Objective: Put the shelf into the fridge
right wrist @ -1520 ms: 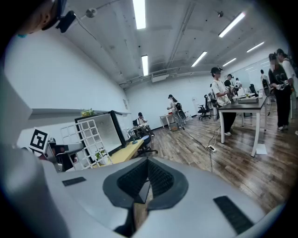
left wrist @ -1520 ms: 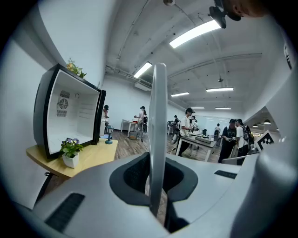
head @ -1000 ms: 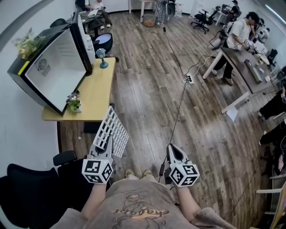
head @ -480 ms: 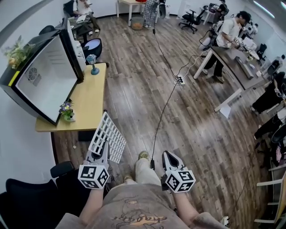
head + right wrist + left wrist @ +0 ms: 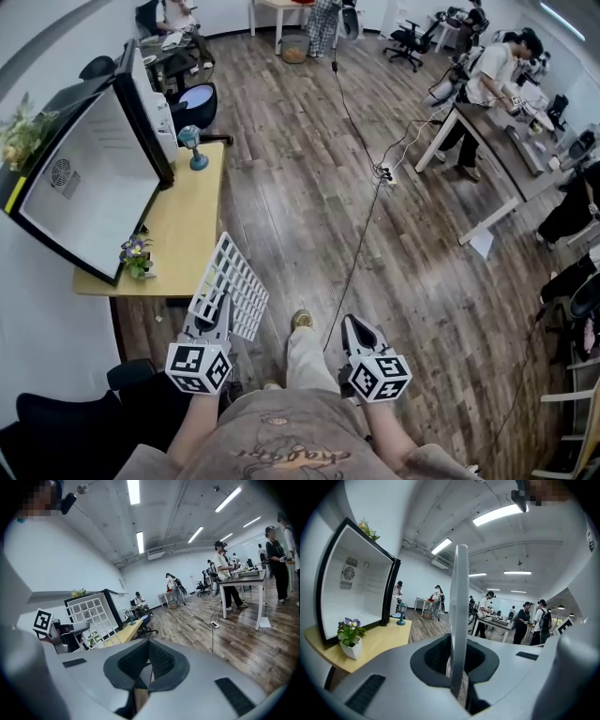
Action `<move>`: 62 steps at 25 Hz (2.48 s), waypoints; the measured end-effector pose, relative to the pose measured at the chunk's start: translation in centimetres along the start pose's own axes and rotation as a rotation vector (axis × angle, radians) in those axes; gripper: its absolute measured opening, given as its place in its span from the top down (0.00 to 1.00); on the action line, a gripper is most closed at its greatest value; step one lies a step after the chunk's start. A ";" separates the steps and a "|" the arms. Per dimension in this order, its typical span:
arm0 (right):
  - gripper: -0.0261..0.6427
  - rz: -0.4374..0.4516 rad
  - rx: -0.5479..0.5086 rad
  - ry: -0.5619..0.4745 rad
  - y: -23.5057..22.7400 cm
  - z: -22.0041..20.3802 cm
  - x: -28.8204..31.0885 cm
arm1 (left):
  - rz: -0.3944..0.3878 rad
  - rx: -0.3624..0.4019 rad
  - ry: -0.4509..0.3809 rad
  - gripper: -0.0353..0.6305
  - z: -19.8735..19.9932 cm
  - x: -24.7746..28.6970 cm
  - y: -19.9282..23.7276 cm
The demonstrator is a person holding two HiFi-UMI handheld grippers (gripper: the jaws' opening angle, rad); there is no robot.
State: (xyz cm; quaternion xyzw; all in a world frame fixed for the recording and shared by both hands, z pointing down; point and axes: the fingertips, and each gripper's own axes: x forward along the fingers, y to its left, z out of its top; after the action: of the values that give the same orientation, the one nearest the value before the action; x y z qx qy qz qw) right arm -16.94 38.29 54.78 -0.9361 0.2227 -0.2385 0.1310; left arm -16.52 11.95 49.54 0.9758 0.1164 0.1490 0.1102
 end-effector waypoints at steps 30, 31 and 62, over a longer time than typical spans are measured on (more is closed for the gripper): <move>0.96 0.237 -0.053 0.077 -6.4 14.9 22.4 | 0.178 -0.047 -0.015 0.88 7.8 18.5 4.1; 0.96 0.243 -0.055 0.081 -6.1 14.9 22.8 | 0.180 -0.057 -0.020 0.88 7.9 18.5 4.4; 0.96 0.686 -0.213 0.244 17.1 12.0 32.9 | 0.510 -0.276 -0.292 0.88 12.1 4.5 19.5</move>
State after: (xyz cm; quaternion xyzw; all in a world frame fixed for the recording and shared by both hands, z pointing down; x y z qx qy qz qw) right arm 8.96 9.35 51.37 -0.7803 0.5606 -0.2660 0.0774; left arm -4.73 -7.59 44.30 0.9604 -0.1699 0.0448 0.2162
